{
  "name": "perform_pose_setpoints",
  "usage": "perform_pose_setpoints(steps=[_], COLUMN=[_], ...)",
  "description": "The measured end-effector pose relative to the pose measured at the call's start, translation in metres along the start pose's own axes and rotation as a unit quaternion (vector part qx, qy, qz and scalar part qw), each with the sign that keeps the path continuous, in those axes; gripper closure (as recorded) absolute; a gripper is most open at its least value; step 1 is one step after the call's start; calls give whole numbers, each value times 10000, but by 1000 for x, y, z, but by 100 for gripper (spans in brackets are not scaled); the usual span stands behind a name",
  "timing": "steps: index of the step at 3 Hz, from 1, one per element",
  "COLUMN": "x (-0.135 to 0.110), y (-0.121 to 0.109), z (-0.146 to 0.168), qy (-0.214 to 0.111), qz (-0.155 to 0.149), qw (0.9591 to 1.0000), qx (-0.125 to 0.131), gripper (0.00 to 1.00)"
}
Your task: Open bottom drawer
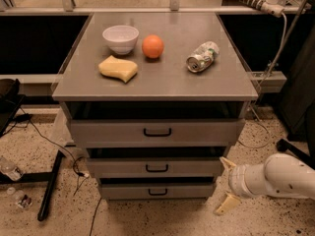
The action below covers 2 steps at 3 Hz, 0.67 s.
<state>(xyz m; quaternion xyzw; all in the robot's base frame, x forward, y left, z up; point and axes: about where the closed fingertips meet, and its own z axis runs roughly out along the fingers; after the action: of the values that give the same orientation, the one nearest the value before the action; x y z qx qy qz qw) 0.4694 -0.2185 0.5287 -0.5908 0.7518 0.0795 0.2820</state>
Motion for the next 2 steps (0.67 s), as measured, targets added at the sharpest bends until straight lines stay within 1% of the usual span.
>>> perform_pose_setpoints(steps=[1,2], x=[7,38], y=[0,-5], z=[11,52], qy=[-3,199], qz=[92,302], qw=[9999,9986], qx=[-140,-389], gripper=[0,0])
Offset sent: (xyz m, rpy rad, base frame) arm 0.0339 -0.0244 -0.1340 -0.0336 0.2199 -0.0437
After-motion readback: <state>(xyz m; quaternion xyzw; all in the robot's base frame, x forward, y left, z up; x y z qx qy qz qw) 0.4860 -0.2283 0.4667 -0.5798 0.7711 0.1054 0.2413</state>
